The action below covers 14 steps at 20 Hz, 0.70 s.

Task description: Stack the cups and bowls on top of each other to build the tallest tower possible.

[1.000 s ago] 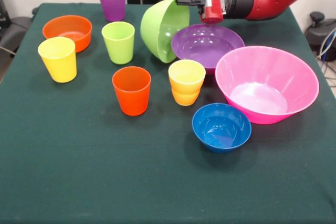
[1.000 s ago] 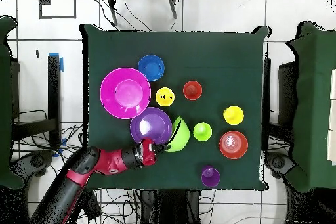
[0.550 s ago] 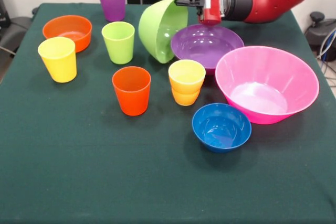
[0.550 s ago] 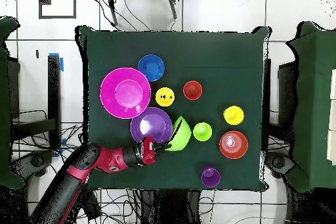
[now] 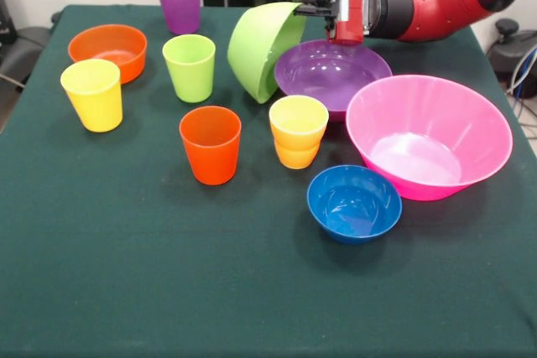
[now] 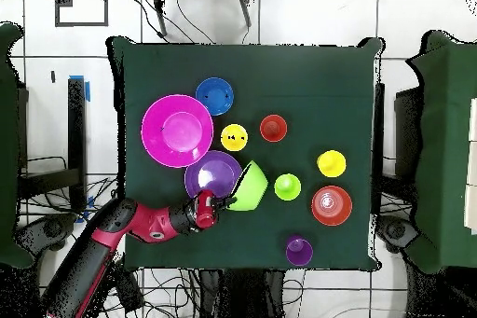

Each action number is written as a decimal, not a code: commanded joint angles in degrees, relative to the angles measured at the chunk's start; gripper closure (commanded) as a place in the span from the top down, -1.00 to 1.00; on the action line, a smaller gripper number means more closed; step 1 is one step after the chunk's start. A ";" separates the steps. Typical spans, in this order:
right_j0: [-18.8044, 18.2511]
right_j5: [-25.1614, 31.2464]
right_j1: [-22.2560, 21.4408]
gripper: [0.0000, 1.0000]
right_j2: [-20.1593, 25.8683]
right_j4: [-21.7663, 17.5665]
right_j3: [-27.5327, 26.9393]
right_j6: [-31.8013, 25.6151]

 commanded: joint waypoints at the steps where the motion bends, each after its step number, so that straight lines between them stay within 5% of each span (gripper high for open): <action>1: -1.02 3.62 -1.10 -1.00 9.10 -3.39 -10.59 -9.90; 14: -1.20 7.04 -2.84 -1.00 12.54 -10.00 -12.79 -11.21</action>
